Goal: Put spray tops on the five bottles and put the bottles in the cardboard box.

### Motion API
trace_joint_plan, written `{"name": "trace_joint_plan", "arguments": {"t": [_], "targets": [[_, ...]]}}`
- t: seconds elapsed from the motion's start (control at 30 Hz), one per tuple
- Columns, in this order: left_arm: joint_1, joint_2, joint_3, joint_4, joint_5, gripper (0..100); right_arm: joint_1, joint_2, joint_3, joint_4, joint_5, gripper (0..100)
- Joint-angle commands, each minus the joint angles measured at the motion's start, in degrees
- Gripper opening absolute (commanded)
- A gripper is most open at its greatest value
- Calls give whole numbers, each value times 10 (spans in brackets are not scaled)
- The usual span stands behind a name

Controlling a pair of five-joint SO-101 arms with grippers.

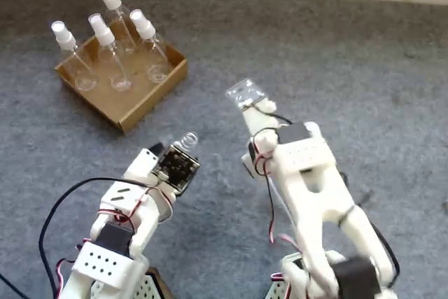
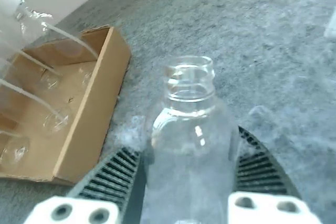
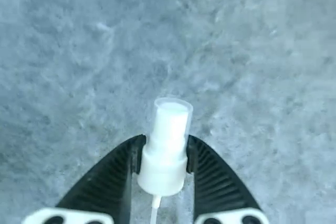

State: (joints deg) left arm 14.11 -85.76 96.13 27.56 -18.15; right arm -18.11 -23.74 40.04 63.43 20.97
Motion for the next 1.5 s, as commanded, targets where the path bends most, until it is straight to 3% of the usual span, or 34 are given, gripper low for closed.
{"name": "trace_joint_plan", "arguments": {"t": [0.0, 0.3, 0.47, 0.57, 0.8, 0.93, 1.2, 1.47], "targets": [[55, -9, 15, -10, -3, 60, 7, -156, -44, 29, -43, 19], [176, -7, 15, -6, 18, 60, 9, -356, -43, 24, -131, 19], [188, -8, 15, -7, 213, 62, 9, -380, -43, 17, -193, 19], [189, -8, 15, -6, 273, 60, 10, -381, -43, -15, -213, 19], [196, -8, 15, 11, 271, 60, 10, -381, -44, -88, -215, 19], [244, -8, 15, 26, 269, 60, 10, -381, -59, -139, -238, 19], [276, -8, 15, 26, 267, 60, 10, -381, -194, -137, -256, 19], [275, -8, 15, 23, 267, 60, 10, -381, -198, -73, -258, 19]]}}
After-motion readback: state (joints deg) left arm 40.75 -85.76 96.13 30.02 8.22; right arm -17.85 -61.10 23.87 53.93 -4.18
